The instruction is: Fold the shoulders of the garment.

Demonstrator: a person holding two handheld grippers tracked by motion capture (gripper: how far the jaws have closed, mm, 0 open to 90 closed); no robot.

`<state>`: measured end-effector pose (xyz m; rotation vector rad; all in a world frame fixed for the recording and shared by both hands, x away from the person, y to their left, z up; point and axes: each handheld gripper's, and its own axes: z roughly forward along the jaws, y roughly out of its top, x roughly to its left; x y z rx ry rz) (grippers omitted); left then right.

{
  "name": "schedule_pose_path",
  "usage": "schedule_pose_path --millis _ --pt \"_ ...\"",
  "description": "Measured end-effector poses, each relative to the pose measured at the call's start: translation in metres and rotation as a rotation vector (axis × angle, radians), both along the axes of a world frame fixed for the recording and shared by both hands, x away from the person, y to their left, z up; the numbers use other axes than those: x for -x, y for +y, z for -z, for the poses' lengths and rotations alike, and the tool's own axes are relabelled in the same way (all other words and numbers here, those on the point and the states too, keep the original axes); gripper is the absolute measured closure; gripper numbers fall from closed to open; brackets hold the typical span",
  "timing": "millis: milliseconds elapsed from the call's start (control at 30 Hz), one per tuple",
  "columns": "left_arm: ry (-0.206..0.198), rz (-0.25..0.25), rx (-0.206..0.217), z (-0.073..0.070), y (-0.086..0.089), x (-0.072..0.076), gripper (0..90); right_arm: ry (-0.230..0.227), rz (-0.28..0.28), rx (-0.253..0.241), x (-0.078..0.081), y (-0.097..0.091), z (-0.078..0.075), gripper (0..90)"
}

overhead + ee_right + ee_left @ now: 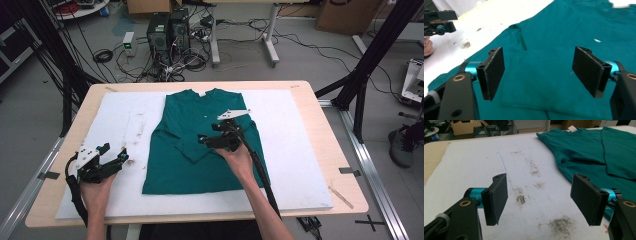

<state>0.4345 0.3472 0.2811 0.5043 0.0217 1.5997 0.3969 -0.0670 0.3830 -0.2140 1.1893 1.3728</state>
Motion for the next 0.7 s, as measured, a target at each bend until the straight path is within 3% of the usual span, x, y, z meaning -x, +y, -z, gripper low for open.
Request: schedule_pose_path --millis 67,333,433,467,500,700 --pt "0.0 0.0 0.0 0.0 0.0 0.0 30.0 -0.035 0.041 -0.031 0.001 -0.013 0.003 25.7" --pt "-0.005 0.006 0.006 0.0 0.0 0.0 29.4 -0.076 0.066 -0.094 0.003 -0.046 0.01 22.1" --pt "-0.004 0.005 0.014 0.0 0.0 0.0 26.6 -0.105 0.06 -0.133 0.003 -0.068 0.018 22.0" --pt "-0.004 0.006 0.015 0.0 0.0 0.0 25.2 -0.125 0.062 -0.162 0.003 -0.083 0.023 22.0" --pt "-0.004 0.006 0.017 0.0 0.0 0.0 25.2 -0.125 0.062 -0.162 0.003 -0.083 0.023 22.0" --pt "-0.004 0.005 0.018 0.0 0.0 0.0 23.9 -0.139 -0.002 -0.22 -0.005 -0.13 0.036 22.3"
